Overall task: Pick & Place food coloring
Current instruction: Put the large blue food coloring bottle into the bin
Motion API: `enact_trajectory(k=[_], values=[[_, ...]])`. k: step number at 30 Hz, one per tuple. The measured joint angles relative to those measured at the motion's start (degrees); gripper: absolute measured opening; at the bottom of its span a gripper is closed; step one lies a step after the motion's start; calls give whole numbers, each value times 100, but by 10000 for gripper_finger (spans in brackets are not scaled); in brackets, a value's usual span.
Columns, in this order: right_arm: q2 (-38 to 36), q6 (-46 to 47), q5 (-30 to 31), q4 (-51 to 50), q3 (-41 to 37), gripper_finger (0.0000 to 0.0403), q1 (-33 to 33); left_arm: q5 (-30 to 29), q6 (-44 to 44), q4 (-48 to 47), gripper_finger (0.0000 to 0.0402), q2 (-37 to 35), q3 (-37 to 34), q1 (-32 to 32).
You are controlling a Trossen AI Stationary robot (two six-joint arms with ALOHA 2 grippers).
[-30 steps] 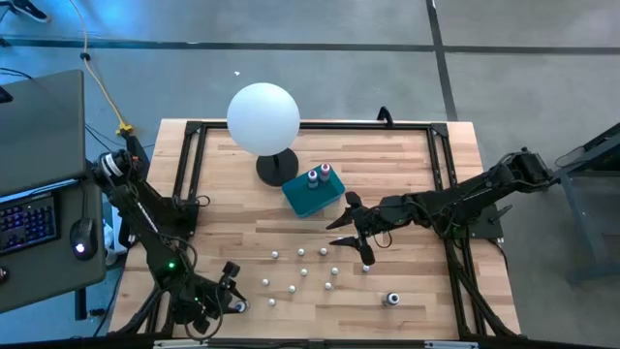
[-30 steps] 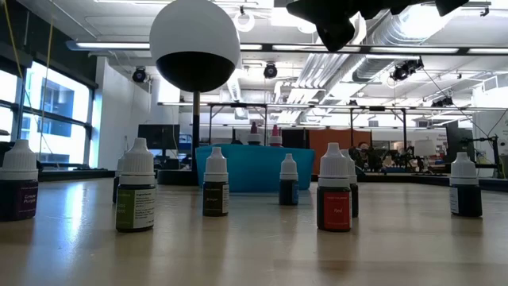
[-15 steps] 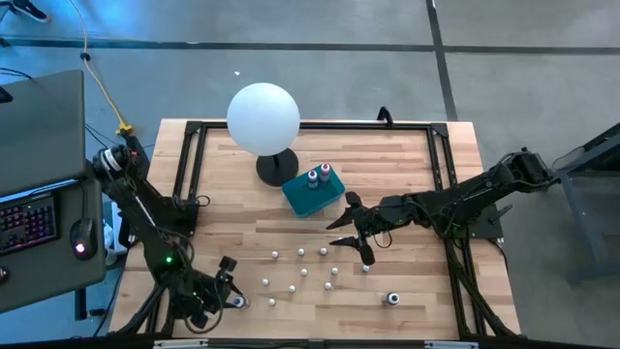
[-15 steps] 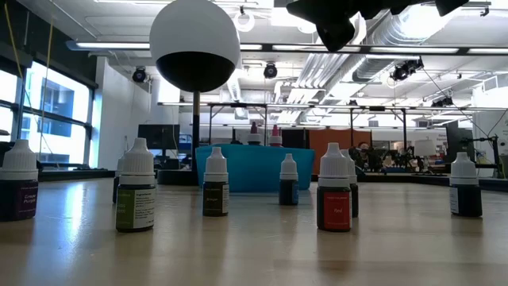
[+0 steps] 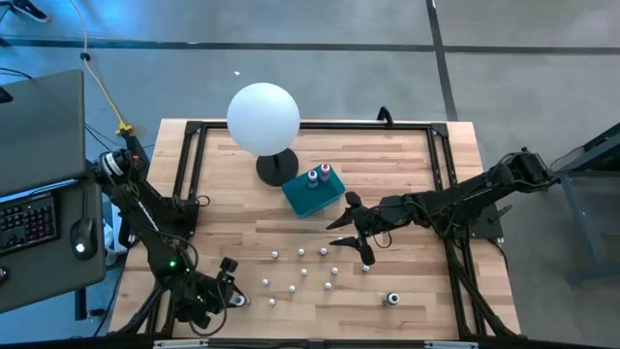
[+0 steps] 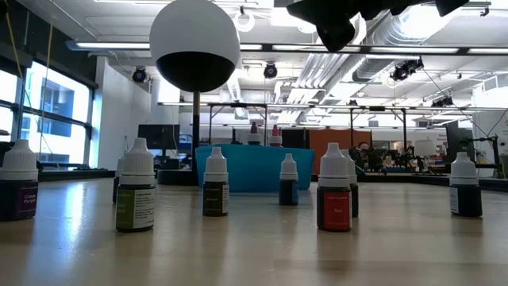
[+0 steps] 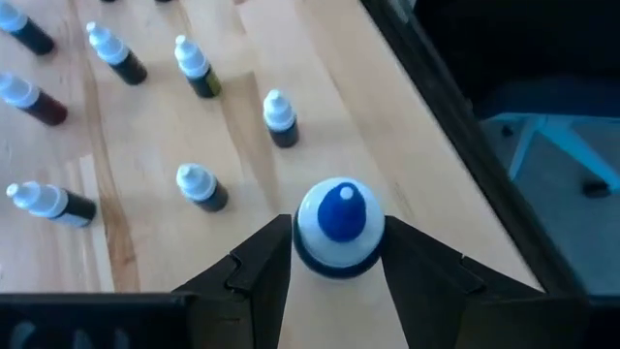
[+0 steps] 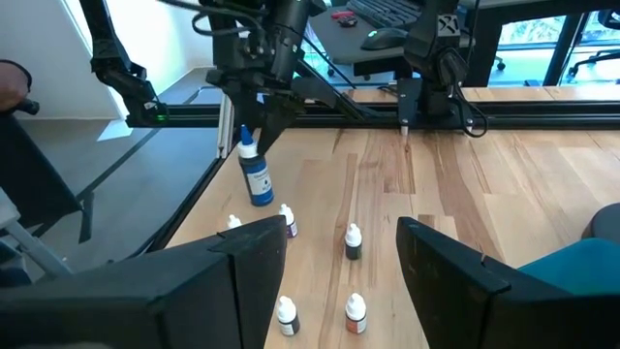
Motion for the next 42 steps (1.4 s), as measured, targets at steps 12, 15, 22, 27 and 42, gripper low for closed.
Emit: enact_trajectory(k=[12,15,22,27,42], values=[[0,0,0,-38,0,190,0,-169,-21,63,153,10,0,1],[0,0,0,-38,0,190,0,-194,-6,150,153,10,2,1],[0,0,0,-57,0,190,-2,-247,39,240,150,33,4,1],[0,4,0,-121,0,190,0,-325,-21,296,119,173,20,1],[2,13,-26,-69,0,190,7,-1529,-36,248,112,-78,634,494]])
